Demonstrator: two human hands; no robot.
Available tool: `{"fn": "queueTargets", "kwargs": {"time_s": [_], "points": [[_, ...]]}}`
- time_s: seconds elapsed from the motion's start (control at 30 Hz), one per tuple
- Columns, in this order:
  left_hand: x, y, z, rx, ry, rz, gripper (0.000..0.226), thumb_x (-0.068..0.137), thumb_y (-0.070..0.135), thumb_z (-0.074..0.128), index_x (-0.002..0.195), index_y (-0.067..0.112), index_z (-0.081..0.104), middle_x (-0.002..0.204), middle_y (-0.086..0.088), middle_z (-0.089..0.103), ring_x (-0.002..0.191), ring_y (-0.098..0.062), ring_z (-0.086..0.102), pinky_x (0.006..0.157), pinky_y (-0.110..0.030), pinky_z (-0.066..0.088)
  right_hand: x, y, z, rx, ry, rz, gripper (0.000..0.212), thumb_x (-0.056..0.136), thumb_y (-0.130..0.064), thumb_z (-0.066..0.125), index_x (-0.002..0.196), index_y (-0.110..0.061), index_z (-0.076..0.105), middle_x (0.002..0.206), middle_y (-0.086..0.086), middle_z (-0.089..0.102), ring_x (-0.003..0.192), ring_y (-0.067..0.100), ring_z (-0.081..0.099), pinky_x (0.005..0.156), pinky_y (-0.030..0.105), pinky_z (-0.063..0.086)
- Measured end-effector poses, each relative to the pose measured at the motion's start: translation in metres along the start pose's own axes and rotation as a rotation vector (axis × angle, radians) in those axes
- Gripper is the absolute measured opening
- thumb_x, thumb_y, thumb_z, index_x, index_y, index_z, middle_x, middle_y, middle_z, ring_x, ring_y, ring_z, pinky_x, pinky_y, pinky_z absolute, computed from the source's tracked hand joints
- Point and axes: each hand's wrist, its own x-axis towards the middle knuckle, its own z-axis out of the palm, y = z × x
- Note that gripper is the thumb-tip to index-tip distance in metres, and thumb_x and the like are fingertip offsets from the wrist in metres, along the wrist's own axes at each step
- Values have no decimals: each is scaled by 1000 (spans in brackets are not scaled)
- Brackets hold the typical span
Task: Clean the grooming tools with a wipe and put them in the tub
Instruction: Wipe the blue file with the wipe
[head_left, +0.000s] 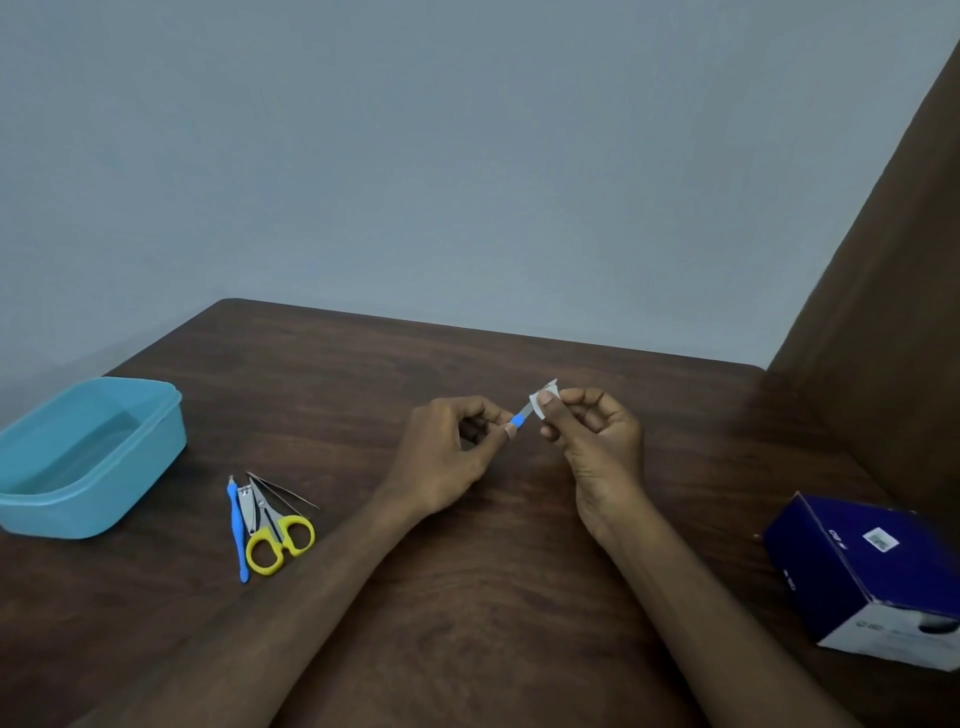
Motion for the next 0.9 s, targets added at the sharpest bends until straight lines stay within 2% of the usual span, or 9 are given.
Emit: {"fn": "queueTargets", "kwargs": {"time_s": [0.1,0.17,0.27,0.4,0.6,0.73,0.83,0.9], "points": [[1,0,0,-9,-9,-12,4,96,29,78,95,29,82,81,13,77,63,1,68,60,-23,57,1,0,1,24,-4,3,18,87,-5,85,100,-10,75,101,8,82,83,14,73,71,28,58],[1,1,0,-20,-9,-21,6,98,31,77,94,29,81,81,11,77,62,-4,69,58,-28,59,1,1,3,20,-23,-4,16,89,-7,83,104,-7,77,103,7,82,83,12,72,71,27,58],[-1,4,-1,-61,3,-26,8,99,34,75,94,30,80,79,6,76,57,-22,70,54,-40,62,1,5,4,25,-27,-3,11,92,-8,81,103,-6,78,91,4,80,74,11,68,69,27,59],[0,3,-2,-67,5,-18,9,100,35,74,97,29,80,80,4,75,57,-26,70,53,-42,61,5,9,5,30,24,6,11,95,-13,79,103,-5,79,86,2,78,73,12,68,68,29,59],[-2,2,-1,-33,22,-42,9,99,32,75,95,26,81,77,8,76,51,-20,68,51,-32,59,5,12,2,27,118,-25,10,92,-15,82,97,-7,79,80,0,77,68,9,66,67,29,58],[1,2,0,-45,52,-43,9,98,31,77,93,25,81,74,5,75,49,-16,66,51,-34,59,6,5,3,15,103,-59,7,91,-14,83,91,-11,77,84,2,77,67,11,65,68,29,58],[0,0,2,-30,5,1,7,97,33,78,92,29,82,77,13,75,60,-1,66,57,-20,53,4,2,-1,-16,107,-80,9,90,-14,85,93,-12,77,84,1,77,64,8,63,65,26,56],[1,-3,2,-8,-7,39,6,96,33,79,92,30,82,80,15,76,74,-3,70,66,-20,54,6,3,-3,-62,92,-63,9,91,-16,84,96,-12,78,85,-3,79,59,6,59,62,23,53]]}}
